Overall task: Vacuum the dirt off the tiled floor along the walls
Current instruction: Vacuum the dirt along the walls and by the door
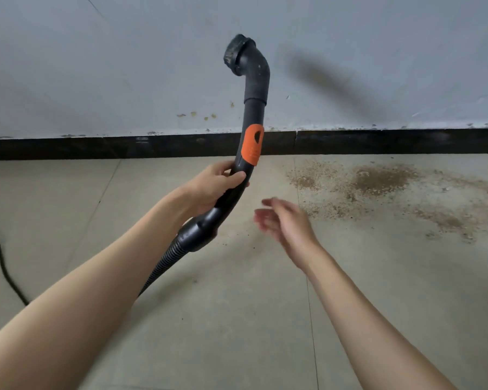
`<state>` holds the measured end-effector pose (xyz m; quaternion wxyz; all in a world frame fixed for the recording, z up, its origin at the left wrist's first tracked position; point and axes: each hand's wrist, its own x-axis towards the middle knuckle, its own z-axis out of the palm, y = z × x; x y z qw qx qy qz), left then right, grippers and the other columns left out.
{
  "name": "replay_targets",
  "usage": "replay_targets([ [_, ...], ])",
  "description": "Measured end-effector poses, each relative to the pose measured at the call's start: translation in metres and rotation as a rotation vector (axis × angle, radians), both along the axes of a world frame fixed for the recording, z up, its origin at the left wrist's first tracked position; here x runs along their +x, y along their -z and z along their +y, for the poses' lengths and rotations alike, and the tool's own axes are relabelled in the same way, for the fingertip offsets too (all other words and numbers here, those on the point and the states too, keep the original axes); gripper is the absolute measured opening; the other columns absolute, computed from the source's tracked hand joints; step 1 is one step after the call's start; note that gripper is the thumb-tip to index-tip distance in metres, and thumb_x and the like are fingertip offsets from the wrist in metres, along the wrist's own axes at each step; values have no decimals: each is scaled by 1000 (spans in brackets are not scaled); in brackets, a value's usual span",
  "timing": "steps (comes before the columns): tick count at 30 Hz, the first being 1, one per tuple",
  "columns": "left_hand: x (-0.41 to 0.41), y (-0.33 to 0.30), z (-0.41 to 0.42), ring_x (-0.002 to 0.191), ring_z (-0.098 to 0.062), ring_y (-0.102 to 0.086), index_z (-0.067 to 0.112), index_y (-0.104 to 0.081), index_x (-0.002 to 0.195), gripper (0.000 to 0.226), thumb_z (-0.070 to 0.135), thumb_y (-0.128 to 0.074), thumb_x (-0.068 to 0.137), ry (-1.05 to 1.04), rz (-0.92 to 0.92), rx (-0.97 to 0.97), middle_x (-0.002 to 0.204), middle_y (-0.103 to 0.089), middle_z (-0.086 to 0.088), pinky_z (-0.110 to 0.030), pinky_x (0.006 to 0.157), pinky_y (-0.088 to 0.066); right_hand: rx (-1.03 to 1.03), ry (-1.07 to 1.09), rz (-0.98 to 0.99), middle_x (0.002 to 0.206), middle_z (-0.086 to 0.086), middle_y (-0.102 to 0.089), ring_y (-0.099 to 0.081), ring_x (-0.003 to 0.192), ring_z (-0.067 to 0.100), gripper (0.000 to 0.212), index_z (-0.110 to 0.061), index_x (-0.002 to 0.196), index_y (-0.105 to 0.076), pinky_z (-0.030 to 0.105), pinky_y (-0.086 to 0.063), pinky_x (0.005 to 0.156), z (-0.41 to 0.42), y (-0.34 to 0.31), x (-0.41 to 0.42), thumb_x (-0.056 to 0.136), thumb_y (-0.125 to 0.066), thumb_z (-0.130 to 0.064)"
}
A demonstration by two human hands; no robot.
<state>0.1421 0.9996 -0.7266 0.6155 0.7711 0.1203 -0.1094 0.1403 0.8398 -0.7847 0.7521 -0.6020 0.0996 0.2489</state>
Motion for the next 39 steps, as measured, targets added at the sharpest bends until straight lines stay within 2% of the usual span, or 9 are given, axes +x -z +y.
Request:
replay_targets([
  [5,-12,22,-1,81,-17,-56,12,-52,113,16,13,-45,98,21,111,162,94,-64,-5,-29,71,-47,-121,9,-165,108,1,-63,-64,102,18,34,-16,121,-55,32,-55,85,5,-25,51,99,-52,-42],
  [7,-19,33,-3,82,-17,-57,13,-51,114,17,15,-46,98,24,141,167,93,-64,-4,-29,75,-46,-173,-57,-186,105,-1,-62,-62,105,21,25,-19,108,-58,34,-54,87,16,-30,64,98,-54,-41],
  [10,-33,46,1,83,-14,-58,19,-53,111,15,21,-48,98,23,158,218,90,-66,2,-29,78,-45,-227,-149,-131,93,1,-63,-63,102,25,19,-16,89,-59,38,-55,89,33,-24,68,98,-57,-33],
  [13,-51,54,11,86,-12,-60,27,-53,104,9,30,-50,96,70,195,361,91,-67,5,-23,77,-44,-234,-232,-25,94,4,-63,-62,101,26,16,-13,95,-58,40,-54,91,46,-7,61,97,-59,-29],
  [16,-76,59,16,79,-10,-60,22,-54,106,20,38,-48,96,52,236,418,85,-65,7,-21,72,-45,-77,-285,160,91,6,-60,-60,94,24,12,-10,99,-56,37,-53,80,55,7,45,98,-58,-22],
  [22,-136,72,4,81,-12,-60,26,-47,106,30,53,-41,94,58,394,533,88,-64,3,-22,70,-43,-67,-361,324,85,5,-59,-60,80,20,10,-11,95,-56,36,-53,75,46,36,-4,99,-57,-20],
  [27,-172,93,-25,74,-13,-54,20,-47,97,37,56,-37,95,52,504,559,84,-58,2,-21,62,-38,-126,-387,433,84,9,-58,-60,76,21,19,-3,108,-53,38,-54,77,26,58,-42,99,-57,-20],
  [32,-212,91,-39,70,-12,-51,20,-45,86,40,59,-38,93,34,570,585,77,-53,6,-24,61,-37,-136,-427,531,86,13,-57,-61,83,28,18,-1,103,-52,42,-54,78,12,59,-76,98,-59,-16],
  [39,-247,109,-56,80,-21,-61,15,-46,98,47,60,-31,94,63,677,418,89,-65,-5,-36,86,-48,-291,-580,530,83,13,-58,-61,84,30,19,-2,103,-51,44,-54,78,11,76,-103,97,-60,-18],
])
